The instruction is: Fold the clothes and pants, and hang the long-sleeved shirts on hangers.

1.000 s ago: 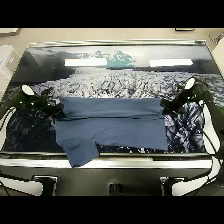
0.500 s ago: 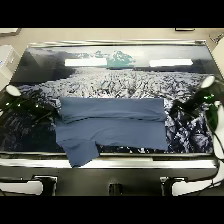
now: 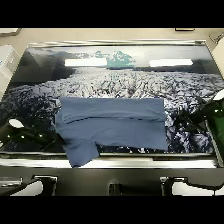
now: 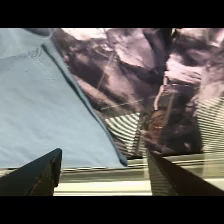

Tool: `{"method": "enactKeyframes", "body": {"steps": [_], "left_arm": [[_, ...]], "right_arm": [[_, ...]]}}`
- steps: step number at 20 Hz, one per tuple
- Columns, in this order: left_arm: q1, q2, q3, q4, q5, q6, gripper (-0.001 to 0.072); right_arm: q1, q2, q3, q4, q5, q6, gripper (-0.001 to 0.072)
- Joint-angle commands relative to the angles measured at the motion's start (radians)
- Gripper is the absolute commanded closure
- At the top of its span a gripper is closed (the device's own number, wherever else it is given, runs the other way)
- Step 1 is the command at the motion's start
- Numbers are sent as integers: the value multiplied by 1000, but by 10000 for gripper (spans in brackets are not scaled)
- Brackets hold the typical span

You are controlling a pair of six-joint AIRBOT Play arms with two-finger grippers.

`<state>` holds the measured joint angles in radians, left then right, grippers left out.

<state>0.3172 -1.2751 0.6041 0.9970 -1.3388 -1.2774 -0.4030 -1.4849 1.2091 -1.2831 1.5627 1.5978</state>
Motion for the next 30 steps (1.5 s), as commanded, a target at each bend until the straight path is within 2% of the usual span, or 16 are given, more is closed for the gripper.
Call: {"method": "enactKeyframes", "body": {"steps": [1,4,5,6,7,8,11,16,22,23,24,25,26,30], "left_arm": [[-8,16,-77,-30,60,26,122],[-50,16,-77,-31,101,19,132],[-67,16,-77,-30,117,5,268],[-78,17,-77,-30,132,-6,439],[-83,17,-77,-29,139,-5,580],[-83,17,-77,-29,137,-2,688],[-82,18,-76,-29,126,25,690],[-83,18,-76,-29,122,25,690],[-83,18,-76,-29,107,26,690],[-83,18,-76,-29,106,26,690],[-83,18,-75,-29,104,26,690],[-82,18,-75,-28,102,26,690],[-81,20,-72,-26,101,27,690],[-82,85,40,-24,95,32,692]], "right_arm": [[-4,8,-15,26,2,-7,113],[-4,8,-15,23,3,-10,126],[-4,8,-15,22,6,-10,150],[-4,8,-15,21,12,-10,150],[-4,8,-15,16,22,-10,150],[-4,8,-16,9,38,-17,150],[-4,45,-117,7,45,-61,138],[-4,95,-400,63,-100,-109,137],[-4,94,-484,151,-214,-111,146],[-4,93,-500,182,-254,-110,213],[-4,93,-507,200,-281,-110,360],[-4,94,-505,211,-292,-110,573],[-4,94,-497,214,-281,-111,679],[-4,122,-374,214,-175,-163,682]]}}
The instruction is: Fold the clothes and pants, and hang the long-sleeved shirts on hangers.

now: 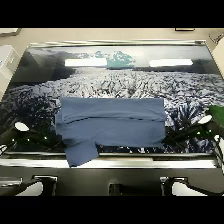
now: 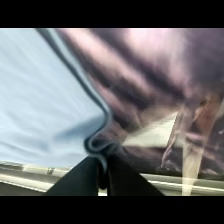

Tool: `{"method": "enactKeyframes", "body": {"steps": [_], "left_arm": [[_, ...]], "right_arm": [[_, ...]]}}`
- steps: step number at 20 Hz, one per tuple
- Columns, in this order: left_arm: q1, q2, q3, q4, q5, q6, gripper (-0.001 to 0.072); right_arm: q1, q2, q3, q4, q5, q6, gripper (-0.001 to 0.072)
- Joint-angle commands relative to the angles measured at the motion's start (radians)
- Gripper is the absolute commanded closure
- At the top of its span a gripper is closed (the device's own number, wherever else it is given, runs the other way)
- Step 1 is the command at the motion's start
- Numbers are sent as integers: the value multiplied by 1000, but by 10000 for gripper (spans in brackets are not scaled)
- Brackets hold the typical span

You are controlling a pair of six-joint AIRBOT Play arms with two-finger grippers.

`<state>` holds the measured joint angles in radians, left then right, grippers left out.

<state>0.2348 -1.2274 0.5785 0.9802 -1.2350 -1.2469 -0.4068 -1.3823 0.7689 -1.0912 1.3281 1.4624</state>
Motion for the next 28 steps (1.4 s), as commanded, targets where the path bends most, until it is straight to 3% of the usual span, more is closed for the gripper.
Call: {"method": "enactKeyframes", "body": {"steps": [1,6,11,17,22,23,24,25,26,28], "left_arm": [[1,50,119,-8,-19,2,692],[-18,-84,465,-5,4,-44,695],[-48,-390,800,-5,-23,-115,693],[-86,-644,1055,-5,-55,-126,692],[-92,-711,1070,-5,-82,-170,685],[-91,-706,1071,-5,-85,-171,602],[-87,-696,1071,-5,-96,-171,448],[-77,-682,1075,-5,-119,-174,217],[-64,-670,1084,-4,-156,-187,-5],[-27,-643,1104,-5,-237,-187,-8]], "right_arm": [[0,35,121,21,64,-26,682],[104,-18,410,-58,-30,36,682],[174,-270,660,-100,-71,135,682],[175,-396,694,-57,-117,158,679],[175,-402,695,42,-152,161,678],[172,-399,695,69,-130,161,662],[170,-393,705,60,-98,159,554],[161,-388,729,23,-61,145,311],[142,-379,750,-14,-36,122,116],[68,-367,760,-33,-24,139,42]]}}
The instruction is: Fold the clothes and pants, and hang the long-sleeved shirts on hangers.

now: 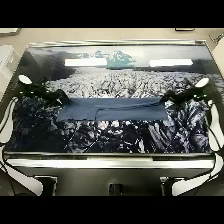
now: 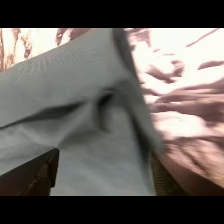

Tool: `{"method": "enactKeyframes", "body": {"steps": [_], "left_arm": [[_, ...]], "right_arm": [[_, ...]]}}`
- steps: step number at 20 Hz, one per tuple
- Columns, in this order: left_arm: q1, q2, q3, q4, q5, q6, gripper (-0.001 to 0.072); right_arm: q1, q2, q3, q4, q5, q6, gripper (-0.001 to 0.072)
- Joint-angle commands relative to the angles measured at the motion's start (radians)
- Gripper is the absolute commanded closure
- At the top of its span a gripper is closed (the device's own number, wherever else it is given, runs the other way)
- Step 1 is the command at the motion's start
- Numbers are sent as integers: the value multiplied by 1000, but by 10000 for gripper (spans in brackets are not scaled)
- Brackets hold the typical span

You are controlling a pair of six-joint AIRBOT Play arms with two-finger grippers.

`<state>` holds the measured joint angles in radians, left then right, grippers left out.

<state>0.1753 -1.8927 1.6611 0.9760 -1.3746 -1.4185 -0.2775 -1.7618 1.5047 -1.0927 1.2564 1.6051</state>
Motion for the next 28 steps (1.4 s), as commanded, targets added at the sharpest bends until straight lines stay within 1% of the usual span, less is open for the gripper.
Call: {"method": "enactKeyframes", "body": {"steps": [1,2,4,6,8,10,11,12,13,14,15,16,17,18,20,23,24,25,27,28], "left_arm": [[48,44,22,0,-119,-19,-8],[61,68,22,-1,-127,-19,-8],[66,120,22,-1,-128,-22,-8],[53,169,22,-2,-128,-23,-8],[26,216,22,-2,-127,-22,-7],[-13,245,22,-2,-117,-22,-7],[-42,253,22,-2,-101,-22,-7],[-72,253,21,-2,-82,-23,-6],[-104,249,21,-2,-57,-23,-3],[-144,241,21,-1,-30,-22,85],[-184,230,20,-1,1,-22,337],[-235,214,16,-1,48,-22,619],[-287,197,3,-1,112,-22,688],[-349,177,-19,-2,195,-27,689],[-464,116,-44,-2,305,-95,689],[-584,6,-46,-48,372,-186,689],[-612,-27,-47,-97,416,-250,689],[-644,-60,-46,-179,484,-295,689],[-714,-111,-46,-360,595,-295,689],[-754,-133,-46,-451,619,-295,689]], "right_arm": [[-98,3,24,-13,64,-4,10],[-122,-13,24,13,85,-11,1],[-130,-63,24,89,130,-68,-6],[-114,-114,24,172,137,-114,-6],[-96,-155,24,230,111,-114,-5],[-66,-180,24,256,95,-113,3],[-43,-186,24,254,92,-113,23],[-24,-185,24,253,79,-115,140],[-9,-177,24,263,59,-117,511],[3,-160,24,286,50,-119,679],[12,-127,24,317,40,-144,680],[18,-83,24,335,35,-154,681],[29,-36,24,343,38,-154,681],[45,14,24,345,53,-155,681],[85,123,24,344,89,-154,681],[140,284,24,343,107,-129,681],[157,331,24,343,106,-116,681],[174,369,24,343,106,-98,681],[209,434,24,343,103,-90,680],[221,463,24,343,96,-90,680]]}}
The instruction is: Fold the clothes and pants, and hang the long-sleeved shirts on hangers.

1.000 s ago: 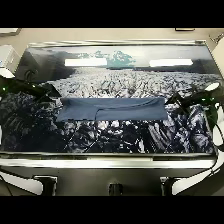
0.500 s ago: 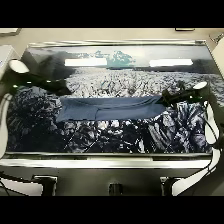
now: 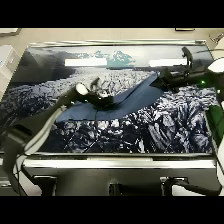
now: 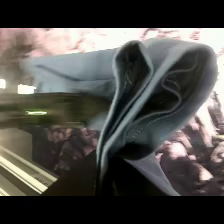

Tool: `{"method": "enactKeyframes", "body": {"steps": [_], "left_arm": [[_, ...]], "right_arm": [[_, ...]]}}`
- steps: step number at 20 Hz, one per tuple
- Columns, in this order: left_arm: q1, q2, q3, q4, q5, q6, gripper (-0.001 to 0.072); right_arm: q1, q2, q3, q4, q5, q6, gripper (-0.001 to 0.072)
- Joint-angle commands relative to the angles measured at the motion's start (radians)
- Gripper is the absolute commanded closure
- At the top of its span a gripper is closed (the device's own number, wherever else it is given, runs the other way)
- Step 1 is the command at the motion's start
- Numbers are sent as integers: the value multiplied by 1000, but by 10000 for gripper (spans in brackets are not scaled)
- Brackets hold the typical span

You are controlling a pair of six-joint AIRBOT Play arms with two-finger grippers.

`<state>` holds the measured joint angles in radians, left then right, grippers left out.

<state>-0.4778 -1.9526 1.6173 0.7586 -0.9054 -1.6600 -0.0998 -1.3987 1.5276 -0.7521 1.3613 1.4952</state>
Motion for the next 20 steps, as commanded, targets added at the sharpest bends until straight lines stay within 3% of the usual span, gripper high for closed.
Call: {"method": "enactKeyframes", "body": {"steps": [1,6,9,12,16,20], "left_arm": [[-142,-89,-2,-311,169,-48,689],[-280,-114,2,-548,416,-32,690],[-232,-107,2,-510,392,3,692],[-90,-48,2,-270,243,5,693],[164,126,2,72,32,-2,692],[389,346,2,338,-117,0,691]], "right_arm": [[50,121,1,3,-18,19,680],[60,147,1,-11,-25,39,680],[82,117,1,-19,-26,45,680],[174,47,1,-19,-71,45,679],[344,-90,1,-14,-249,90,678],[485,-271,1,120,-439,102,678]]}}
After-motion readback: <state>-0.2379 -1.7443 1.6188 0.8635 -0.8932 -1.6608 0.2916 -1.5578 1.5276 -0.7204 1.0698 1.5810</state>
